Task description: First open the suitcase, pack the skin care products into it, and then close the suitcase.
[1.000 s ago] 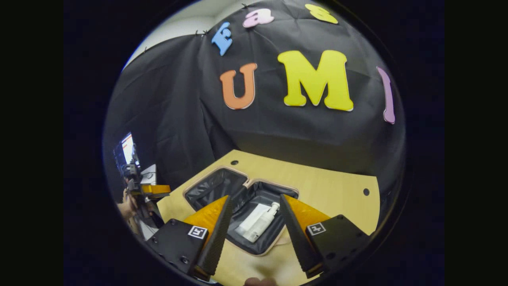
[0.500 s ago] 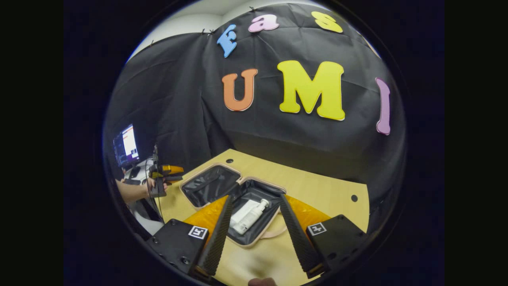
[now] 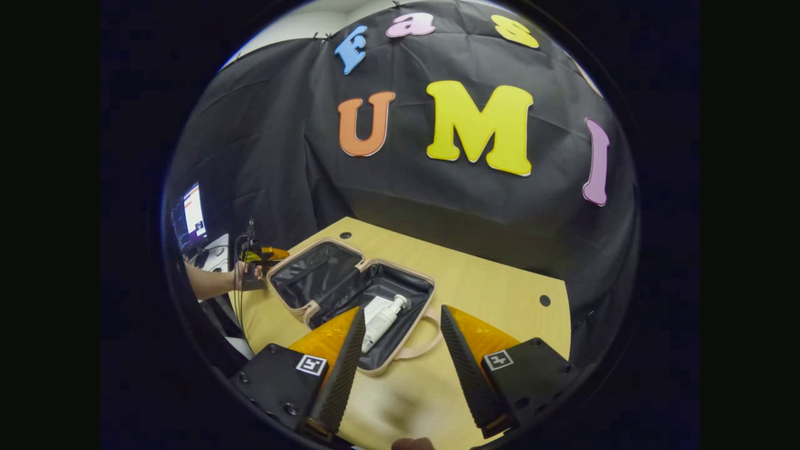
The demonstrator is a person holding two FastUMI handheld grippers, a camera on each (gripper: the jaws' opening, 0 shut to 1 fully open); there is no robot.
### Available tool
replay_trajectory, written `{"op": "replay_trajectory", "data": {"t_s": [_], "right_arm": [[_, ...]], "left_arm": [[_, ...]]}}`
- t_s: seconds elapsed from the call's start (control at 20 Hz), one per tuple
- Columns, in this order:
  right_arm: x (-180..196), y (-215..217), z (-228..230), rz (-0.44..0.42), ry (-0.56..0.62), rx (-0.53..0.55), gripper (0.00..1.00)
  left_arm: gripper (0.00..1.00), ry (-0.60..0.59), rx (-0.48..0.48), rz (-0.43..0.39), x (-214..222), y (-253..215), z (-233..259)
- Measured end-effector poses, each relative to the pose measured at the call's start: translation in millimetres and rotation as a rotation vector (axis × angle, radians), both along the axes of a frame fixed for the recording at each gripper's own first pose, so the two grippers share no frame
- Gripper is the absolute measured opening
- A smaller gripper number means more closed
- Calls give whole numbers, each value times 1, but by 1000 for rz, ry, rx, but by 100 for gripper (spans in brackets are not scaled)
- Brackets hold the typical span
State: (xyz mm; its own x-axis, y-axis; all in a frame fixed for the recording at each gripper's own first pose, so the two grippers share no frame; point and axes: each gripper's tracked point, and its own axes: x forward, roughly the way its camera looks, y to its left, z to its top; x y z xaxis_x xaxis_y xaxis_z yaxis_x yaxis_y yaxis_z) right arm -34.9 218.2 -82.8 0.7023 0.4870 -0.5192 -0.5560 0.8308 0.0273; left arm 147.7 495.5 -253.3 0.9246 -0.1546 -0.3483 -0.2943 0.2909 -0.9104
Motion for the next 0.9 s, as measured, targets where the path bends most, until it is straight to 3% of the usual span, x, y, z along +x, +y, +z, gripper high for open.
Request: {"op": "replay_trajectory", "data": {"t_s": [0.05, 0.15, 0.2, 0.35, 0.4, 0.45, 0.65, 0.9], "right_arm": [[-1, -3, 1, -6, -4, -3, 73], [1, -11, 3, -26, -13, 9, 73], [2, -13, 5, -39, -14, 24, 73], [5, -19, 11, -68, -34, 72, 73], [5, -20, 15, -72, -49, 81, 73], [6, -21, 18, -70, -66, 93, 73], [11, -39, 35, -104, -126, 146, 73], [10, -85, 55, -184, -196, 175, 72]], "left_arm": [[37, 10, -1, -7, 3, -3, -2], [29, 47, 18, -17, 5, -2, -6], [18, 66, 26, -18, 4, -2, -5], [0, 64, 71, -58, -2, -8, 25], [16, 46, 103, -69, -1, -11, 44], [6, 18, 141, -77, -1, -12, 68], [6, -94, 304, -125, -3, -51, 165], [6, -161, 555, -226, 1, -143, 248]]}}
